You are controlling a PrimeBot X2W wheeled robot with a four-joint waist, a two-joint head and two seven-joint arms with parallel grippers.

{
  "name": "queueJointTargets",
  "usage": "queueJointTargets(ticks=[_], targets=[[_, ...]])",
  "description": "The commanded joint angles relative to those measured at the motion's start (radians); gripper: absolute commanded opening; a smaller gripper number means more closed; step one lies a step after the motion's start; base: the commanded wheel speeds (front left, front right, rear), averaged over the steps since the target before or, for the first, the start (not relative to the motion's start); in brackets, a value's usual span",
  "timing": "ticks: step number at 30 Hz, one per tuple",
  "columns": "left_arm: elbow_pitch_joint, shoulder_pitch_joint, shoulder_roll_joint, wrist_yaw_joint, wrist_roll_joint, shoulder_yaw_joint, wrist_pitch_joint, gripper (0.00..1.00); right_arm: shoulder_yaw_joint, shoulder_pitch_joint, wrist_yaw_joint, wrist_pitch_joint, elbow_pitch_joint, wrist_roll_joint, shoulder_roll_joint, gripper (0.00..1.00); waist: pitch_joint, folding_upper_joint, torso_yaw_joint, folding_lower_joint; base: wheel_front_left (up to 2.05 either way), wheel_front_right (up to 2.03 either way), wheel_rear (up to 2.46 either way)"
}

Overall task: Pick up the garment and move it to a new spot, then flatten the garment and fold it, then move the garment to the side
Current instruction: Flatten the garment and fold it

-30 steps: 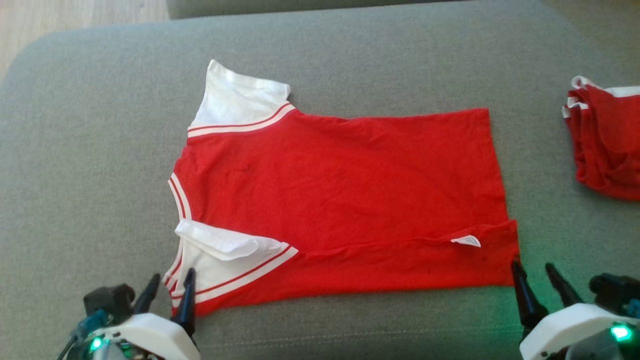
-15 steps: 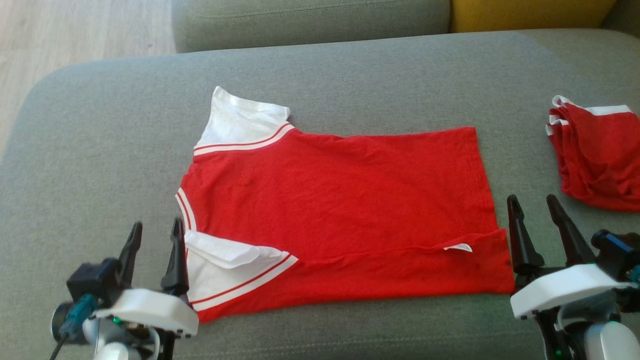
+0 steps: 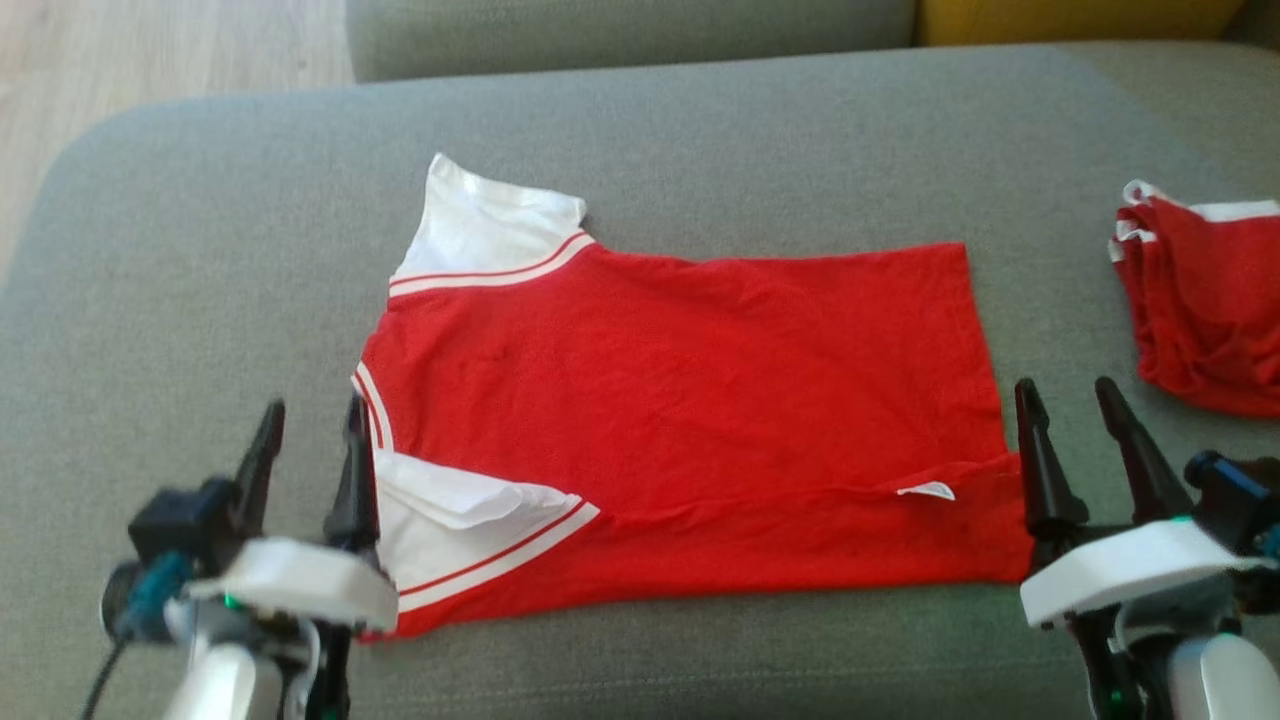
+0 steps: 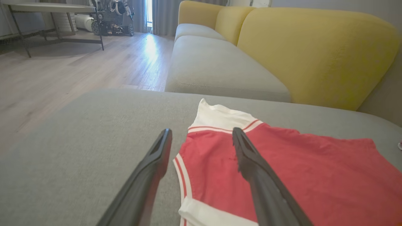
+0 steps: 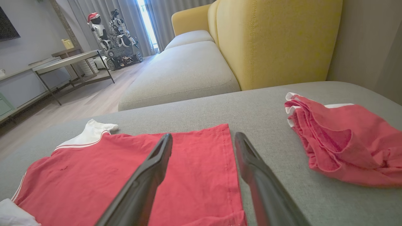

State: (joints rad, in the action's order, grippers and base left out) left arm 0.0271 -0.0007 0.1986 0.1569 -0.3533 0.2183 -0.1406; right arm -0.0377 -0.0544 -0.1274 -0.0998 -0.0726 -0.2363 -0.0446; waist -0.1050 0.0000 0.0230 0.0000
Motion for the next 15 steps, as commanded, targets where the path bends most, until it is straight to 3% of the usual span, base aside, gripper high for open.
queueJointTargets(ticks=[1,7,15], targets=[[-0.032,-0.095,0.022,-0.008,0.006,-0.030,0.003,1.00,0.026,0.059,-0.003,0.006,-0.047,0.008,-0.015,1.00,-0.024,0.0000,-0.001,0.0000,0.00,0.00,0.00],[0.030,-0.315,0.034,-0.058,-0.004,-0.020,0.040,1.00,0.036,0.139,-0.003,0.001,-0.085,0.008,-0.026,1.00,-0.143,0.0000,0.017,0.0000,0.00,0.00,0.00],[0.266,-0.642,0.047,-0.145,-0.046,-0.022,0.096,1.00,0.059,0.267,-0.003,0.008,-0.096,0.006,-0.039,1.00,-0.307,0.0000,0.068,0.0000,0.00,0.00,0.00]])
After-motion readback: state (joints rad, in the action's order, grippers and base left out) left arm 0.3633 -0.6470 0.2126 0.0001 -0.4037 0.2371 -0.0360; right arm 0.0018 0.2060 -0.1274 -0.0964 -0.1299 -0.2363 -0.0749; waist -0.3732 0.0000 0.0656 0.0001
